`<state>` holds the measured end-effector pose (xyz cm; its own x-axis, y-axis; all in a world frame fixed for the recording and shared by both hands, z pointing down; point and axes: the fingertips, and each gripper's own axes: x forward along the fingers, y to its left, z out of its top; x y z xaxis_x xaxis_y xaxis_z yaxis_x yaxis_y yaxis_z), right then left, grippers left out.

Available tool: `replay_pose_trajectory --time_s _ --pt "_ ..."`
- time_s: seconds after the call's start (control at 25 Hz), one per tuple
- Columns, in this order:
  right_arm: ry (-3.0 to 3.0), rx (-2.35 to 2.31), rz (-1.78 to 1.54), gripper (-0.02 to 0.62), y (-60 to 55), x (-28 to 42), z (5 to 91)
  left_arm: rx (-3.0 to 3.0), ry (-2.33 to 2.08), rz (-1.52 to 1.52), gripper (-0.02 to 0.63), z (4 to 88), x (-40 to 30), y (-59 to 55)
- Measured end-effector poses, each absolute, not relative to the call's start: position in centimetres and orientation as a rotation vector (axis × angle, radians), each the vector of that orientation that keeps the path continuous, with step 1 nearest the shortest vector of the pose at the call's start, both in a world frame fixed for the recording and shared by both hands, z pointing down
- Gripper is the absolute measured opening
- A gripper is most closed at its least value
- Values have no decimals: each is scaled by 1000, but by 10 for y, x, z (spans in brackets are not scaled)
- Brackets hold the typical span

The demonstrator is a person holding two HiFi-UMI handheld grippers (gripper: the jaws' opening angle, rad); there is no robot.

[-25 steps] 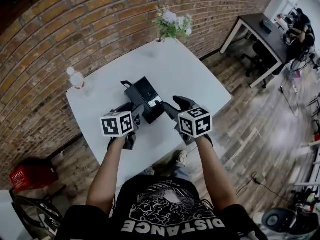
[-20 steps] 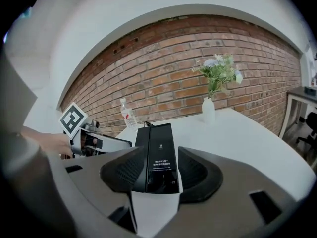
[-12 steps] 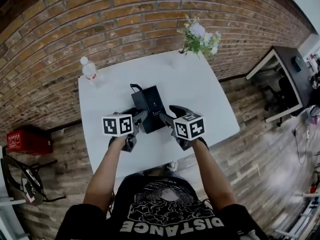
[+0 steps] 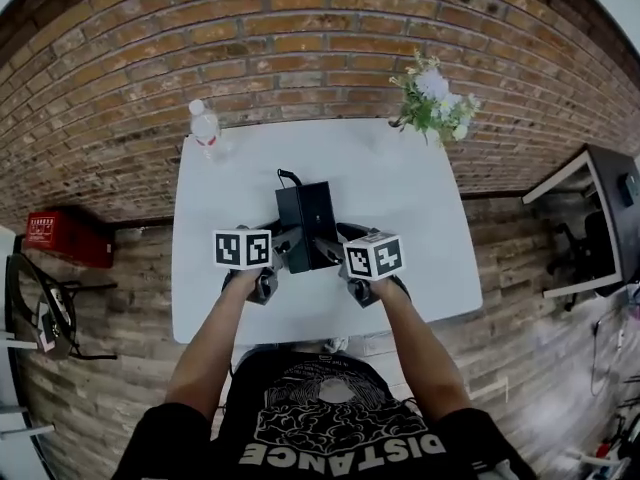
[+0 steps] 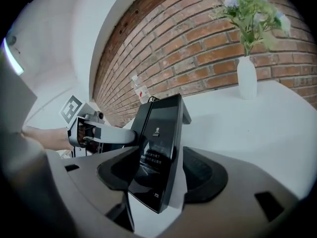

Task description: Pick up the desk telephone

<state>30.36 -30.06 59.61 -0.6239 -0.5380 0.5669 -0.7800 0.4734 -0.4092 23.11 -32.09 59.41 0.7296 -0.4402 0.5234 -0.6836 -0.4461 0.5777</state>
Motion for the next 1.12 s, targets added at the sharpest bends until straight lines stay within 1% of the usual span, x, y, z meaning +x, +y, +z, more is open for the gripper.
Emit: replay_pose_trajectory --time_s 0.4,0.64,0.76,0.96,1.12 --pt "-2397 975 1020 256 -309 299 606 2017 -846 233 242 601 238 -324" --pt "-2407 923 1073 258 -310 293 607 2026 -872 227 242 600 240 -326" --pt "-2408 923 1097 257 -310 290 608 2019 -874 203 215 598 243 -326" --pt "-2392 969 1136 258 -309 292 607 2016 -900 194 212 596 245 -325" --pt "-2388 990 1106 258 -307 288 602 2041 -913 220 210 589 241 -323"
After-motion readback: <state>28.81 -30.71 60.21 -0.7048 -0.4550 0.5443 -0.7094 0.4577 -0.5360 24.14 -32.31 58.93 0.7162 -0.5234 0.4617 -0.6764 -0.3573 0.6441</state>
